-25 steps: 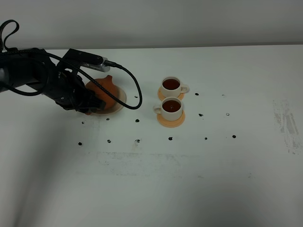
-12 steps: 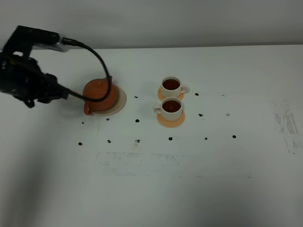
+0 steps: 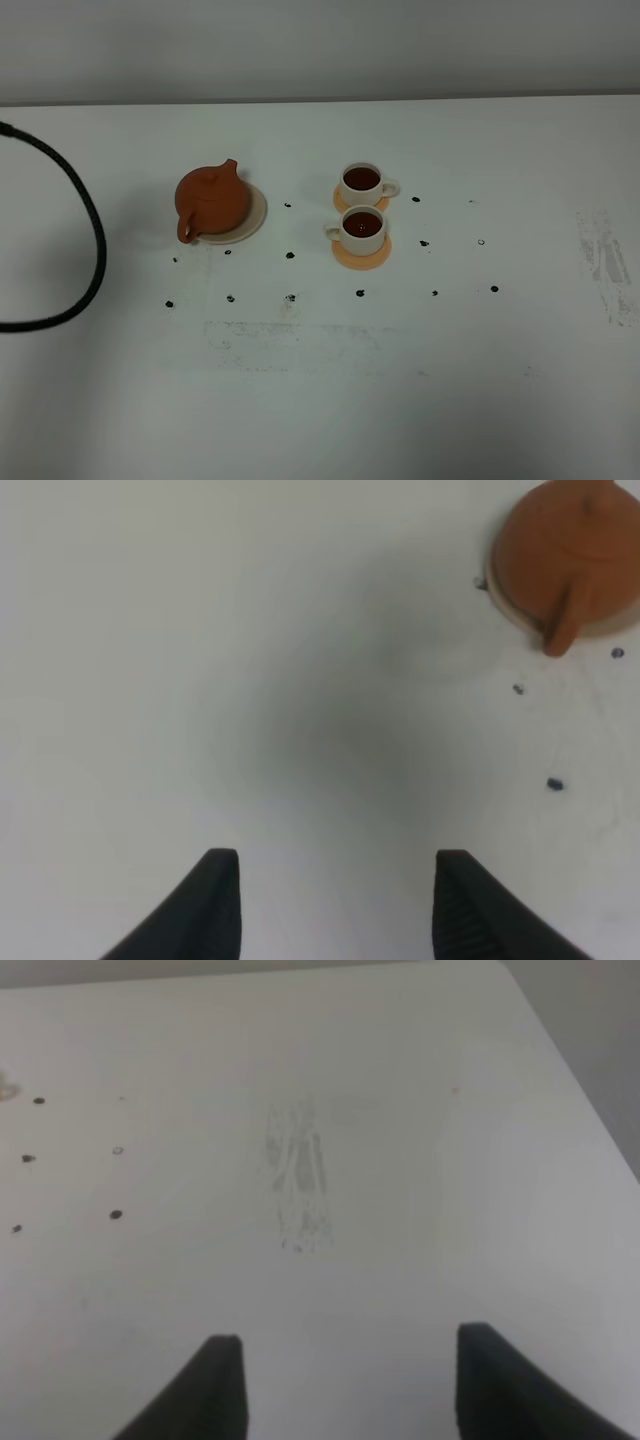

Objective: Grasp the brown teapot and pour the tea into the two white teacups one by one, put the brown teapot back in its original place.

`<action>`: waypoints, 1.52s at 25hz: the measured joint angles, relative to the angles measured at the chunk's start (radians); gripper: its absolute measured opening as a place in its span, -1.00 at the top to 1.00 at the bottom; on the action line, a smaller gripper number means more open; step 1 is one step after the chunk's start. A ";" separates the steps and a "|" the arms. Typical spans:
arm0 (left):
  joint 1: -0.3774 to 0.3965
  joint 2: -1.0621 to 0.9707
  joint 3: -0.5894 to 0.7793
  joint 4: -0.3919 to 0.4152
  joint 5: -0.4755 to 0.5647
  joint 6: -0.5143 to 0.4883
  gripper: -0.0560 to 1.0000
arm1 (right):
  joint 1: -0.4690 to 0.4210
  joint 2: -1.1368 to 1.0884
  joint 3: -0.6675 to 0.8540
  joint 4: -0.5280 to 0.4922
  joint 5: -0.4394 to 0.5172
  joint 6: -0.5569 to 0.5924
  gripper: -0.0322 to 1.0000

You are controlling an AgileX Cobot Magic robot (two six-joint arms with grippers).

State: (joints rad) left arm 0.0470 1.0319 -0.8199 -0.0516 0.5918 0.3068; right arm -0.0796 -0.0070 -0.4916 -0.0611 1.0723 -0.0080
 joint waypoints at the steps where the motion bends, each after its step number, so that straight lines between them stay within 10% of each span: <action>1: 0.000 -0.028 0.001 0.005 0.035 -0.004 0.05 | 0.000 0.000 0.000 0.000 0.000 0.000 0.06; 13: 0.000 -0.413 0.018 -0.012 0.527 -0.237 0.05 | 0.000 0.000 0.000 0.000 0.000 0.000 0.06; 23: 0.000 -0.801 0.298 0.038 0.452 -0.264 0.05 | 0.000 0.000 0.000 0.000 -0.001 0.000 0.06; 38: 0.000 -1.037 0.311 0.043 0.451 -0.260 0.05 | 0.000 0.000 0.000 0.000 -0.001 0.000 0.06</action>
State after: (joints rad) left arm 0.0470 -0.0048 -0.5092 -0.0084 1.0428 0.0468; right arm -0.0796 -0.0070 -0.4916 -0.0611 1.0716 -0.0080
